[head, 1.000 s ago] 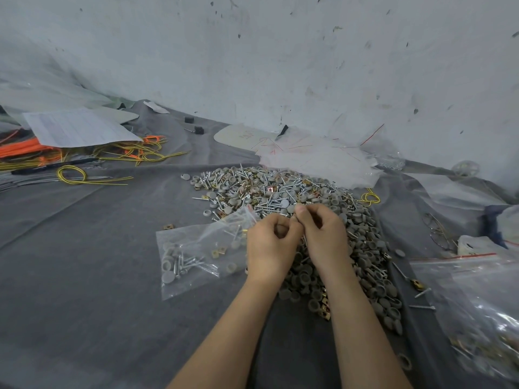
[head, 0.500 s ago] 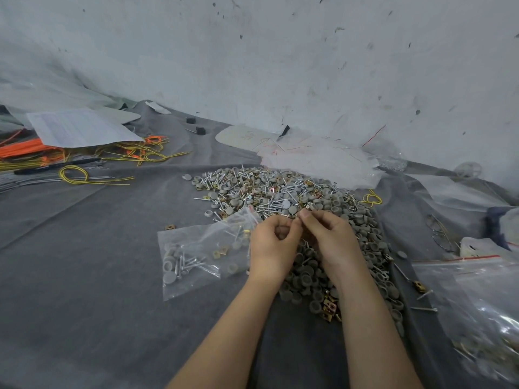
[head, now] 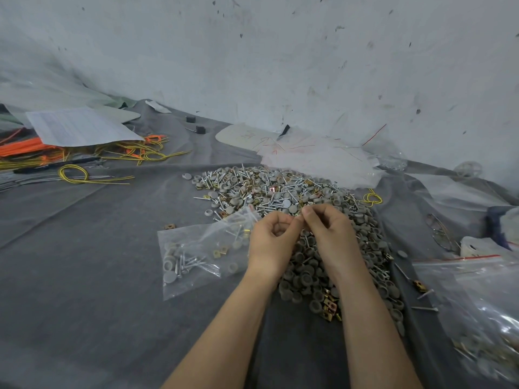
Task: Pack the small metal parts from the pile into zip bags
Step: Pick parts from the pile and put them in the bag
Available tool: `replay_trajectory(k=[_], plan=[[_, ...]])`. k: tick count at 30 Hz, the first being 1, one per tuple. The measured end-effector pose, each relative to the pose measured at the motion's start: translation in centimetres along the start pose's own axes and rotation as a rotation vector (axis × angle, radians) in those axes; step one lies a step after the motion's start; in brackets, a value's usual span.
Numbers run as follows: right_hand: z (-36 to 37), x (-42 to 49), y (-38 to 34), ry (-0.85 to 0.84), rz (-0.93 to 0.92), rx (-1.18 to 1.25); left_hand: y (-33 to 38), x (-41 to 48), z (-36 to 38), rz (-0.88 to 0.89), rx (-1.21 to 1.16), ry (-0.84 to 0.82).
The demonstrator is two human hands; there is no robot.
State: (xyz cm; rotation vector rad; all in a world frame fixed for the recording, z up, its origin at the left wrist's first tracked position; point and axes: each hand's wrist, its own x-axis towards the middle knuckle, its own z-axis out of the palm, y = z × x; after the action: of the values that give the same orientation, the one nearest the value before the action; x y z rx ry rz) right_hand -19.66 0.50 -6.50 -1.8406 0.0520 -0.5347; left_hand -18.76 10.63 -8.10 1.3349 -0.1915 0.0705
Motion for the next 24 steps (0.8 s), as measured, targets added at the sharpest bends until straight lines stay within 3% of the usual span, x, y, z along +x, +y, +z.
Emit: replay_trajectory(k=[3, 12, 17, 24], plan=[[0.1, 0.0, 0.0, -0.002, 0.014, -0.002, 0.0, 0.0, 0.0, 0.002, -0.008, 0.003], [-0.4, 0.4, 0.0, -0.111, 0.361, 0.547, 0.1, -0.1, 0.3, 0.040, 0.045, 0.008], [-0.9, 0.3, 0.2, -0.129, 0.403, 0.521, -0.2, -0.1, 0.2, 0.081, 0.162, -0.021], [-1.3, 0.3, 0.0, -0.086, 0.385, 0.543, -0.1, -0.1, 0.2, 0.038, 0.084, -0.077]])
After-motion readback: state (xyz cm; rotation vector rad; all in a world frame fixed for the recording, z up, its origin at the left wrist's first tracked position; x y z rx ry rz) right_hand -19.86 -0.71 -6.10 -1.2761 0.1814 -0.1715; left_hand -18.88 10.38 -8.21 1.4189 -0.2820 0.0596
